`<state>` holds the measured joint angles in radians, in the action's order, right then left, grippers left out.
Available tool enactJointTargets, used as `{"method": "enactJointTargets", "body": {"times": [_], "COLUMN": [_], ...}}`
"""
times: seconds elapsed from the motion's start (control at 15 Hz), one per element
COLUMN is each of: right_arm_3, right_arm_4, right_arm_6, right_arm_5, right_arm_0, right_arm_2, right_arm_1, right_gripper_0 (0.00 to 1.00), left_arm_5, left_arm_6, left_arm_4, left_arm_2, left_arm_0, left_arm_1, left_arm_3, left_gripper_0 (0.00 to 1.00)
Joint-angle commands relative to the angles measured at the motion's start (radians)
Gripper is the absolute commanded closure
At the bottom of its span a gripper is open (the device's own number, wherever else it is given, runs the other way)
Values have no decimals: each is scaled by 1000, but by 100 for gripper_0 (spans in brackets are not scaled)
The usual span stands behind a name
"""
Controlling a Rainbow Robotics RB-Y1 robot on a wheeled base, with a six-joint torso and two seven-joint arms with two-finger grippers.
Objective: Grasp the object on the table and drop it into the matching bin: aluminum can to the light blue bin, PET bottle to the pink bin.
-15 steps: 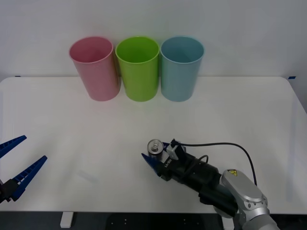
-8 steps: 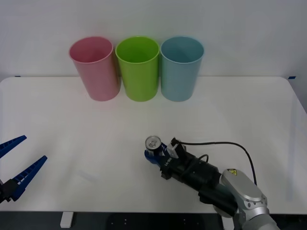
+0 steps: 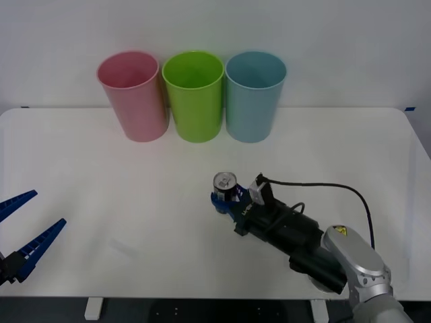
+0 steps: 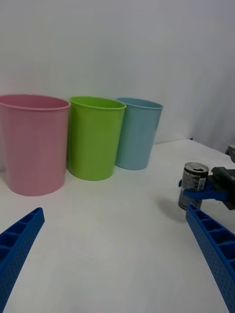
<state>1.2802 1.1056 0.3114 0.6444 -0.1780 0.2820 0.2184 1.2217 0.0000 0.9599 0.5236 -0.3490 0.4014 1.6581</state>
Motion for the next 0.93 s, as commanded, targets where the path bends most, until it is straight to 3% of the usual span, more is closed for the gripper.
{"method": "enactJointTargets", "body": {"times": [0.07, 0.4, 0.93], "right_arm_3": [85, 206, 393], "right_arm_4": [0, 11, 171], "right_arm_6": [-81, -212, -489], "right_arm_5": [-9, -19, -40], "right_arm_0": [17, 26, 26], "right_arm_2": [-12, -76, -191], "right_arm_1": [45, 75, 76], "right_gripper_0": [100, 100, 100], "left_arm_5": [0, 0, 0], "left_arm_6": [0, 0, 0], "left_arm_4": [0, 0, 0], "left_arm_2": [0, 0, 0], "left_arm_0": [0, 0, 0], "left_arm_1": [0, 0, 0], "left_arm_3": [0, 0, 0], "left_gripper_0": [0, 0, 0]}}
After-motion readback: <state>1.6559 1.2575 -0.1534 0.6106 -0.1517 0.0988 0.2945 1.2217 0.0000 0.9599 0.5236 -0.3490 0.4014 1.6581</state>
